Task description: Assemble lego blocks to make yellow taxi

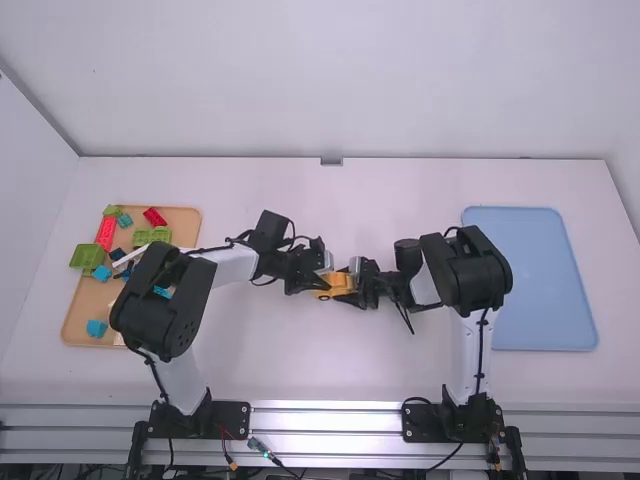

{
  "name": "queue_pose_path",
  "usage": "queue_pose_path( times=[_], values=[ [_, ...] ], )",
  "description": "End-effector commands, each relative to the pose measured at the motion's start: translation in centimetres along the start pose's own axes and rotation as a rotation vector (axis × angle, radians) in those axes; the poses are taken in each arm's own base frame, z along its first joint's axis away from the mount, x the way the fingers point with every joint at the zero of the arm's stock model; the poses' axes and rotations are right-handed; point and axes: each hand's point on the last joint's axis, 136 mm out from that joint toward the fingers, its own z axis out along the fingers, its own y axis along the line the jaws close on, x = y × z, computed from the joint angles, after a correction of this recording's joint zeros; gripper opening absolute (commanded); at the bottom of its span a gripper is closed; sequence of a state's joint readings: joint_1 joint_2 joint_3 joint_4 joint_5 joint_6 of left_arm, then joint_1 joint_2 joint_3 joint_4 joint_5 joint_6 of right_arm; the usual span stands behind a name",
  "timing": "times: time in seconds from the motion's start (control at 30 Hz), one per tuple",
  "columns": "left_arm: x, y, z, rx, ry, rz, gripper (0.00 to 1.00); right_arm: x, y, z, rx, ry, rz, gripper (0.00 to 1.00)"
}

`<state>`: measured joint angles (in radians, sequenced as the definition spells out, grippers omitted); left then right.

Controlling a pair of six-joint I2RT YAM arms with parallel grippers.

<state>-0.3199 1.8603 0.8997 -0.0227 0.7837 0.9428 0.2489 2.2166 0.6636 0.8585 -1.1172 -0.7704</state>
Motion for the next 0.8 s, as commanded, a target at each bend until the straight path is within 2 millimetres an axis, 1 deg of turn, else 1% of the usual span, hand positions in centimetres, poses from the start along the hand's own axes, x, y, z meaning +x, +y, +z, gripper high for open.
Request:
queue_pose_path(
  times=[0.0,0.13,0.5,0.67,0.77],
  values=[
    [3.4,-0.7,1.3,0.023,0.089,-0.043,0.02,0.3,0.3,0.3,-0.022,0.000,0.012,0.53],
    [3.6,-1.0,1.3,0.047,0.105,-0.057,0.02,0.2,0.2,0.6,-0.035,0.005,0.020,0.53],
    [3.6,-1.4,0.9,0.087,0.142,-0.051,0.02,0.1,0.2,0.6,-0.032,0.003,0.017,0.53],
    [4.4,-1.7,1.6,0.075,0.211,-0.061,0.02,0.0,0.0,0.6,-0.031,0.002,0.015,0.52],
    [4.3,-2.3,2.3,0.085,0.230,-0.043,0.02,0.1,0.0,0.6,-0.031,0.001,0.014,0.52]
  ],
)
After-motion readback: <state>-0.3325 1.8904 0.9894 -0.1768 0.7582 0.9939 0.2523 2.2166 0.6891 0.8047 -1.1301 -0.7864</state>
